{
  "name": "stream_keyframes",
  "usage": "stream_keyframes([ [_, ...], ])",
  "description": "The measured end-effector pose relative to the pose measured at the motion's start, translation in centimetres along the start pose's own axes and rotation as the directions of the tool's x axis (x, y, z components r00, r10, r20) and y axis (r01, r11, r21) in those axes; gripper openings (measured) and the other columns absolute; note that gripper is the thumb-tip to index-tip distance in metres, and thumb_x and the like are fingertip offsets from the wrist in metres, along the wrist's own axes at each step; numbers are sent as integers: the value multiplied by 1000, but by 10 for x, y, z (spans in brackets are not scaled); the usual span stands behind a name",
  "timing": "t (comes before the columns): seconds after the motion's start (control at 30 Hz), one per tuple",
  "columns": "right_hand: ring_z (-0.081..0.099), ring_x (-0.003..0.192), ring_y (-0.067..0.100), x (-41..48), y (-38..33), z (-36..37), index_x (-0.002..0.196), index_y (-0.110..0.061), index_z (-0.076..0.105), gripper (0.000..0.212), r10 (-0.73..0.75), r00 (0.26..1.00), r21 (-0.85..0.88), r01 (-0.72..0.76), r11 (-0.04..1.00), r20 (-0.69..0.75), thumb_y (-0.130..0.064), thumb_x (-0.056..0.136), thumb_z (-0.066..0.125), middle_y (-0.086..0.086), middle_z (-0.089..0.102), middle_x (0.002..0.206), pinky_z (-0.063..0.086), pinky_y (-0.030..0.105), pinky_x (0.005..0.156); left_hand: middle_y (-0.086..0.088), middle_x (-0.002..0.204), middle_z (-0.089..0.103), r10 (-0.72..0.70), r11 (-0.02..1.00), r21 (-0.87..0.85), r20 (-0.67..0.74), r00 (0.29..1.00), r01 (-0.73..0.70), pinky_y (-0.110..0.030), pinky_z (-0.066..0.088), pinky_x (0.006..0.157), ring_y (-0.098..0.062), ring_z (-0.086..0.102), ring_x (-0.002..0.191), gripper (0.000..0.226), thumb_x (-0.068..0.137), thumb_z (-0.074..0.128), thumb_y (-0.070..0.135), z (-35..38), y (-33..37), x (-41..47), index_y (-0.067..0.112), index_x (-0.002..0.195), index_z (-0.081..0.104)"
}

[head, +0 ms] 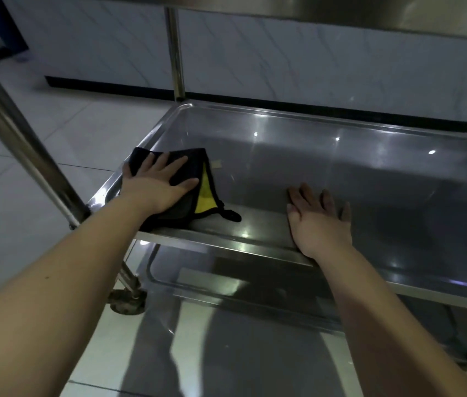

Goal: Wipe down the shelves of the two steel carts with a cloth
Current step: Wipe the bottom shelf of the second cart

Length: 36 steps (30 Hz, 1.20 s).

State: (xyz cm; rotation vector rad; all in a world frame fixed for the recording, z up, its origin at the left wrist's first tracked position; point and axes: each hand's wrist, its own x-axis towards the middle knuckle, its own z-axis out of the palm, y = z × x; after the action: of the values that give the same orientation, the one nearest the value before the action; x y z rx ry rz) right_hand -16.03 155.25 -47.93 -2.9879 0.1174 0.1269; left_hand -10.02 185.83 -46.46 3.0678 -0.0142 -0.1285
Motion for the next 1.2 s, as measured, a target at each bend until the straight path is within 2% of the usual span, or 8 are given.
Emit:
stream_keyframes([
  [0.13,-5,150,25,-1,-3,0,152,-45,4,50,11,1000,-8,-11,1000,12,-45,103,13,-18,-3,162,-5,61,115,11,161,-3,37,999,10,17,999,-37,-63,-4,112,-24,-4,148,69,84,12,79,-1,28,-4,53,147,0],
  [0.27,-8,149,26,-3,-6,-1,153,-41,-1,52,20,999,-27,-19,999,28,-40,104,13,-16,-7,162,-5,62,115,11,161,-1,310,950,-36,6,951,-310,-64,-4,111,-24,-4,148,66,88,20,74,12,124,-22,52,148,5],
  [0.37,-10,149,24,-4,-2,-1,154,-36,-5,54,13,999,-43,-11,999,41,-35,104,16,-14,-11,162,-4,61,116,10,162,1,376,926,-56,17,927,-374,-61,-7,112,-22,-5,148,64,90,20,70,15,155,-31,50,148,6],
  [0.5,-5,150,22,-4,-1,-2,153,-41,4,50,23,999,4,-23,1000,27,-41,103,13,-18,-4,162,-4,58,116,14,161,1,308,948,-91,4,952,-306,-53,-4,116,-16,-5,148,66,86,22,77,11,91,-32,54,146,7],
  [0.67,-3,150,22,-6,-3,0,152,-42,8,50,33,999,-5,-33,999,9,-43,103,14,-18,-1,162,-3,58,117,8,162,0,-32,999,-26,32,999,33,-56,-4,115,-21,-2,148,68,85,16,78,-5,-24,-40,53,147,3],
  [0.87,0,149,25,-6,-6,1,152,-40,8,50,27,1000,-28,-27,999,0,-43,102,14,-17,1,162,-2,59,116,3,162,-5,-69,997,-12,38,997,70,-64,-7,111,-29,-6,148,70,85,13,78,-2,-5,-45,50,148,-2],
  [1.07,1,149,25,-4,-7,-5,154,-35,13,50,14,999,34,-15,999,37,-32,104,20,-11,7,163,-4,56,117,4,162,-6,290,955,-66,30,957,-288,-65,-9,109,-28,-10,147,70,86,17,75,20,143,-70,49,149,1],
  [1.2,30,140,29,-8,4,-13,145,-24,41,45,22,993,378,24,925,-116,-13,102,33,12,43,148,12,46,118,3,162,3,314,932,-192,7,950,-307,-62,-6,112,-25,-3,148,64,91,25,69,17,158,-74,46,149,16],
])
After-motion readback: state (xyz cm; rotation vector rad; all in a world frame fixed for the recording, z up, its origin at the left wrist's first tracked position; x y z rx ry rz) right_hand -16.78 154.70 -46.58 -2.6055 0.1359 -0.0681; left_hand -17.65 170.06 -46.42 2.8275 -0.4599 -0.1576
